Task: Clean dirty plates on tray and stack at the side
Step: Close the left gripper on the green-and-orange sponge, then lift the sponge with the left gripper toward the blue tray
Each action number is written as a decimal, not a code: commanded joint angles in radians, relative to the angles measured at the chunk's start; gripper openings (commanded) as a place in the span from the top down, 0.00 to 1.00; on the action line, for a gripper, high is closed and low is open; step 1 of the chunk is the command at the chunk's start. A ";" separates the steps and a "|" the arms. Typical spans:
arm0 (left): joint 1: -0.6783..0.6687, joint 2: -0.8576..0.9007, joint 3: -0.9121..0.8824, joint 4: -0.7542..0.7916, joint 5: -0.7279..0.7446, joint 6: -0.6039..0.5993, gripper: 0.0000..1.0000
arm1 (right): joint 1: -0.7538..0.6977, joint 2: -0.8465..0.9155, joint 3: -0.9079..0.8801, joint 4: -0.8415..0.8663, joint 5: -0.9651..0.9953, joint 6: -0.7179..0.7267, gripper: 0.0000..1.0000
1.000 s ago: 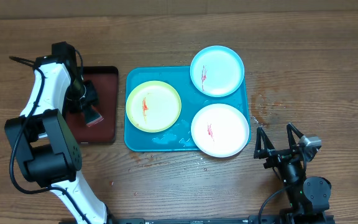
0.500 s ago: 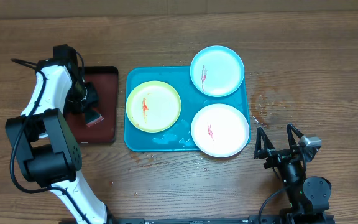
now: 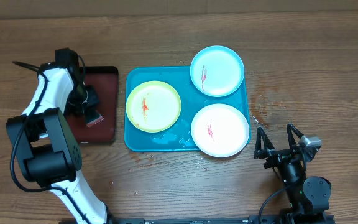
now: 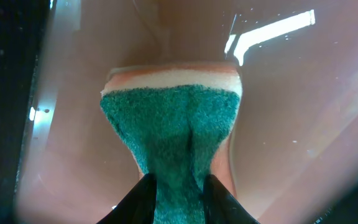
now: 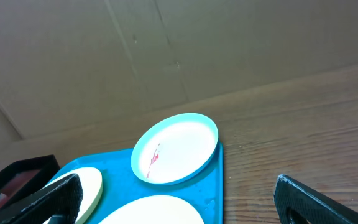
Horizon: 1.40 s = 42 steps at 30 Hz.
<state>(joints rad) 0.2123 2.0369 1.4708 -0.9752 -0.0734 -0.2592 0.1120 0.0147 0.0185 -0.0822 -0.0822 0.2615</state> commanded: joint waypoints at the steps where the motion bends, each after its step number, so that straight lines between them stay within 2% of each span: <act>1: 0.010 0.016 -0.035 0.022 -0.015 -0.010 0.74 | -0.002 -0.011 -0.010 0.006 -0.008 0.003 0.00; 3: 0.010 0.016 -0.037 0.025 -0.015 -0.010 0.80 | -0.002 -0.011 -0.010 0.006 -0.008 0.003 0.00; 4: 0.010 0.016 -0.037 0.028 -0.015 -0.010 0.86 | -0.002 -0.011 -0.010 0.006 -0.008 0.003 0.00; 5: 0.010 0.016 -0.037 0.031 -0.015 -0.010 0.96 | -0.002 -0.011 -0.010 0.006 -0.008 0.003 0.00; 14: 0.009 0.013 0.023 -0.043 -0.003 -0.010 0.96 | -0.002 -0.011 -0.010 0.006 -0.008 0.003 0.00; 19: 0.007 0.009 0.154 -0.159 0.002 -0.006 0.96 | -0.002 -0.011 -0.010 0.006 -0.008 0.003 0.00; 26: -0.010 -0.010 0.385 -0.329 0.051 0.059 0.96 | -0.002 -0.011 -0.010 0.006 -0.008 0.003 0.00; 30: -0.057 -0.067 0.468 -0.369 0.068 0.081 0.96 | -0.002 -0.011 -0.010 0.006 -0.008 0.003 0.00; 42: -0.102 -0.290 0.477 -0.387 0.127 0.080 0.96 | -0.002 -0.011 -0.010 0.006 -0.008 0.003 0.00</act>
<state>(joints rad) 0.1055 1.8133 1.9217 -1.3491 0.0273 -0.1993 0.1120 0.0147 0.0185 -0.0826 -0.0826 0.2619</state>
